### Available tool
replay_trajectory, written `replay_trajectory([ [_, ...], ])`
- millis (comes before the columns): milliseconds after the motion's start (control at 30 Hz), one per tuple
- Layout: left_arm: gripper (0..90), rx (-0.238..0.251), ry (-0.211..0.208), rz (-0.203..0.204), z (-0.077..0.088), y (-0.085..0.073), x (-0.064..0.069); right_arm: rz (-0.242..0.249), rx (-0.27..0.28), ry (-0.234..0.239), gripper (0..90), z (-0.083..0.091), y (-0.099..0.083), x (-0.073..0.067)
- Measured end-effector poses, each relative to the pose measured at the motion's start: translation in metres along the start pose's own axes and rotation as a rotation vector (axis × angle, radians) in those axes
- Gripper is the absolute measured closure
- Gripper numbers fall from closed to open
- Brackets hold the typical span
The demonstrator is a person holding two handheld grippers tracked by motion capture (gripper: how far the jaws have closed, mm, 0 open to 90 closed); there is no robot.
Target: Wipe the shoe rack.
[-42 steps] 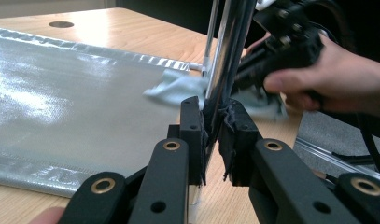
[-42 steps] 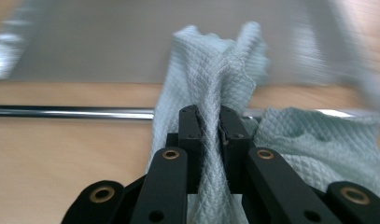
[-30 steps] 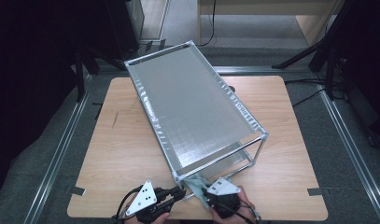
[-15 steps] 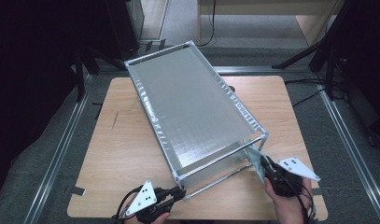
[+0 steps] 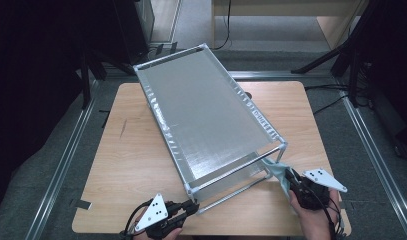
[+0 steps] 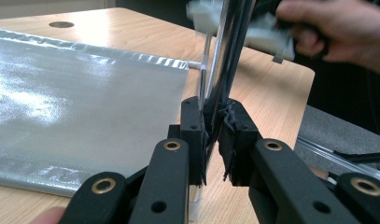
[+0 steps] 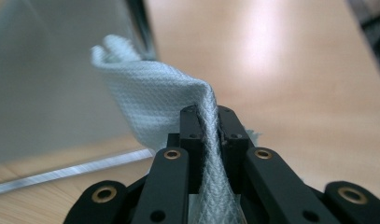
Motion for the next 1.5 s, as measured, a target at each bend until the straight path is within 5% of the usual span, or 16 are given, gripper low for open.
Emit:
replay_trajectory([
  [100,80.3,0.000,-0.001,0.001,0.000,0.000,0.000,-0.031,-0.023,-0.007,82.8,-0.004,-0.007,0.009],
  [367,80.3,0.001,-0.003,0.005,0.000,-0.001,0.000,-0.019,0.202,0.048,82.8,0.034,0.038,-0.011],
  [533,80.3,0.000,-0.002,0.004,-0.001,-0.001,0.000,0.006,0.280,-0.014,82.8,0.056,0.054,-0.008],
  [767,80.3,-0.001,-0.001,0.000,-0.001,-0.001,0.000,-0.113,0.225,-0.153,82.8,0.050,0.027,0.047],
  [900,80.4,-0.002,-0.001,0.000,-0.001,-0.001,0.000,-0.105,0.148,-0.231,81.5,0.033,0.006,0.068],
  [967,80.4,-0.003,0.005,0.001,-0.001,-0.001,-0.001,-0.110,0.123,-0.254,67.7,0.026,-0.001,0.075],
  [1067,80.4,-0.002,0.009,0.005,0.000,-0.001,-0.002,-0.131,0.152,-0.164,48.4,0.027,0.003,0.068],
  [1167,80.4,-0.002,0.013,0.004,0.000,-0.001,-0.004,-0.084,0.181,-0.120,42.7,0.032,0.012,0.054],
  [1367,80.4,-0.002,0.020,0.004,0.000,-0.001,-0.004,-0.014,0.164,0.109,47.4,0.016,0.020,0.002],
  [1500,80.5,-0.001,0.025,0.004,-0.001,-0.001,-0.005,0.018,0.114,0.100,54.7,-0.012,0.023,-0.021],
])
Point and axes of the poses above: each handheld gripper's, and its own axes: z roughly backward along the jaws, y roughly out of its top, x roughly to its right, the point moved 7 cm from there along -z, roughly forward along the jaws, and after that the axes turned 9 degrees about y, right-handed, at the moved point
